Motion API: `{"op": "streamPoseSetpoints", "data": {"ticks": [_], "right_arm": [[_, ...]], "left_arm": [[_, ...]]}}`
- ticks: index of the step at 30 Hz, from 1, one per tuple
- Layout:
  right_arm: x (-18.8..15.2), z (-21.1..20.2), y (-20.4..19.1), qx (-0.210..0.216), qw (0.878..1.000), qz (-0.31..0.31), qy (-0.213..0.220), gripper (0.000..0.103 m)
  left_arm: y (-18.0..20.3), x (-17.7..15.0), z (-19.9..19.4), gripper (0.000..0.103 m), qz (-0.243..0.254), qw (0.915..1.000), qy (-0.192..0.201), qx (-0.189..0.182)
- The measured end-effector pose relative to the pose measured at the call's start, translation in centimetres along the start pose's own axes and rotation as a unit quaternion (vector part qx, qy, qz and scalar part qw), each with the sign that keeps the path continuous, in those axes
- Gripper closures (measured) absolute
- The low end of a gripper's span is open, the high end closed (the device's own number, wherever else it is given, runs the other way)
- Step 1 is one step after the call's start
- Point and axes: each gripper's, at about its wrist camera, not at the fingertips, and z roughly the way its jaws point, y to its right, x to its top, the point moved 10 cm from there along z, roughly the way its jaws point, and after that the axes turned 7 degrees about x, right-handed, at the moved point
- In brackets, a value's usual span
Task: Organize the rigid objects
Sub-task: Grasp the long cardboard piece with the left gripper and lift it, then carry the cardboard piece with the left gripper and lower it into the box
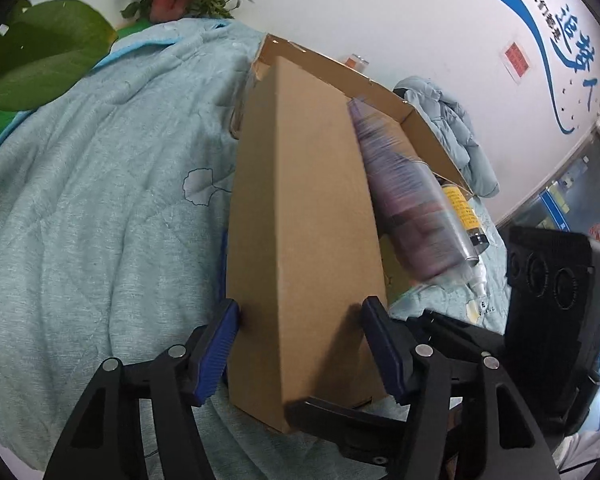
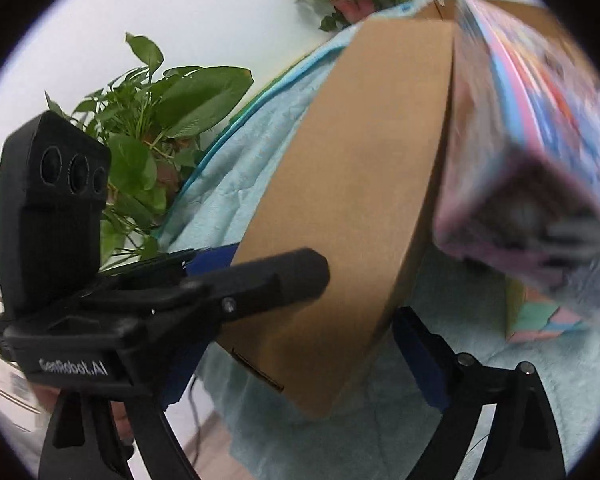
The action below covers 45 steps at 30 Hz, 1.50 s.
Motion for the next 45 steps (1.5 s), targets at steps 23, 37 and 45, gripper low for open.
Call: {"op": "streamPoseSetpoints", "data": {"ticks": [23,37,45], "right_arm": [[5.2,-6.5,-4.7,-0.073,0.984,-0.123,0.109,0.014],[2.9,-3.6,-3.1,-0.056,0.992,-0.090,0.069,0.027],[0.0,-2.7,-2.7,-0.063,0.978,-0.173,0.095,0.019]], "left_arm": [[6.3,5.0,-9.3,0.042,0.064,0.9871,0.145,0.024],[3.2,2.4,-3.1,0.027,0.013,0.9989,0.039,0.020],[2.5,1.3,-2.1,0.027,0.022,0.9991,0.035,-0.012]]}}
